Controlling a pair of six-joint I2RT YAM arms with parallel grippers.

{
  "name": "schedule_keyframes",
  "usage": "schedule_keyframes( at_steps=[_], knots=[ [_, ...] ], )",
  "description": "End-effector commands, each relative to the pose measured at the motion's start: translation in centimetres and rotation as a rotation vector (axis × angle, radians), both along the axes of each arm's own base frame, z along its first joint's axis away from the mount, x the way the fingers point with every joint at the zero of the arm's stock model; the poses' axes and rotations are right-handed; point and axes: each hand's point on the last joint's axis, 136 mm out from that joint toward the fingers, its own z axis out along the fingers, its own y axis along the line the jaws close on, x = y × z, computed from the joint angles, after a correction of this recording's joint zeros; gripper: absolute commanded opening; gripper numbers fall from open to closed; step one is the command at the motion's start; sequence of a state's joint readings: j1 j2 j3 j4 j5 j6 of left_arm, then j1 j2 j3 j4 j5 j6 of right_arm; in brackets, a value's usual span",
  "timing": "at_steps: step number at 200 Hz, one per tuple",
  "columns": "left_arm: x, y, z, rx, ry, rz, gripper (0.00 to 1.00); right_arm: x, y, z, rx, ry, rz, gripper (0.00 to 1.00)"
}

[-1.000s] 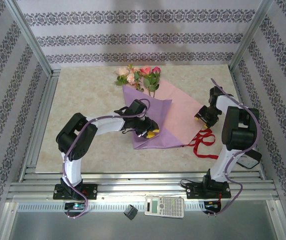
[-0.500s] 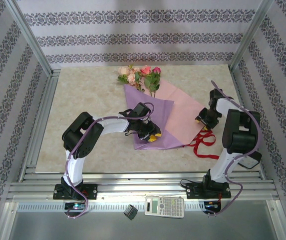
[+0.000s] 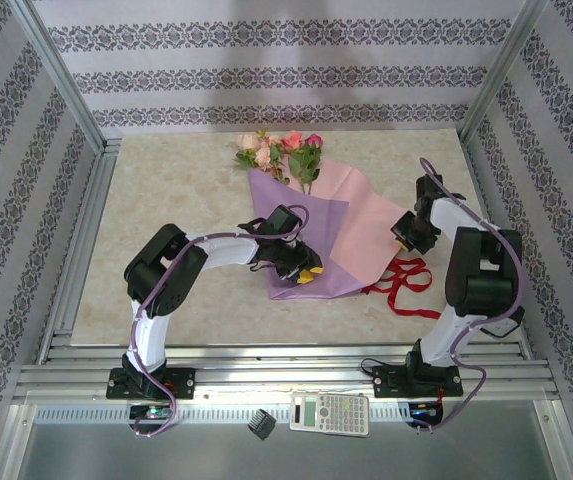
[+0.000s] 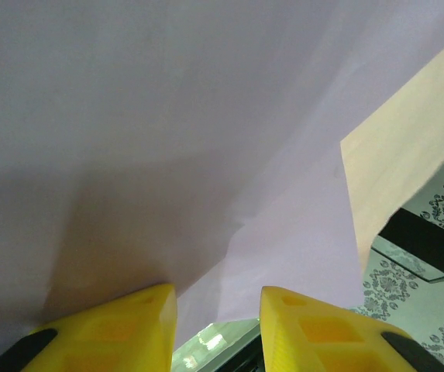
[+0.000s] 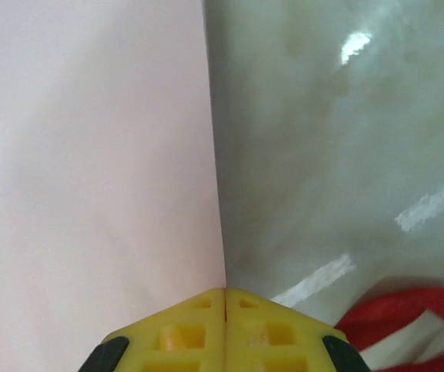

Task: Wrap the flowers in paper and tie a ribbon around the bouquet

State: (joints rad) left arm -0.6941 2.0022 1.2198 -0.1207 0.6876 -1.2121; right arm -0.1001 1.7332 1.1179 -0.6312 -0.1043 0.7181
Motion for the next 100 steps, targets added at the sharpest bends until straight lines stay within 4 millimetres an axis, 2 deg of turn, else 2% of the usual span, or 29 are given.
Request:
schedule_keyframes(
  at_steps=[1, 18, 39, 76, 100],
  knots=[
    [-0.5, 0.3, -1.2, 0.025, 0.021, -0.007, 0.33, 1.0, 0.6, 4.2, -0.046, -0.118, 0.036, 0.00],
    [-0.4, 0.4, -1.2, 0.029, 0.017, -0.004, 0.33, 1.2, 1.7, 6.5, -0.037, -0.171, 0.068, 0.00],
    [-0.2, 0.6, -1.3, 0.032, 0.012, 0.003, 0.33, 1.1, 4.2, 9.2, -0.021, -0.225, 0.136, 0.00],
    [0.2, 0.9, -1.6, 0.036, 0.005, 0.007, 0.33, 0.5, 10.3, 14.4, 0.016, -0.382, 0.314, 0.00],
    [0.3, 1.1, -1.9, 0.044, 0.005, 0.009, 0.31, 0.1, 15.0, 17.2, 0.111, -0.490, 0.411, 0.00]
  ],
)
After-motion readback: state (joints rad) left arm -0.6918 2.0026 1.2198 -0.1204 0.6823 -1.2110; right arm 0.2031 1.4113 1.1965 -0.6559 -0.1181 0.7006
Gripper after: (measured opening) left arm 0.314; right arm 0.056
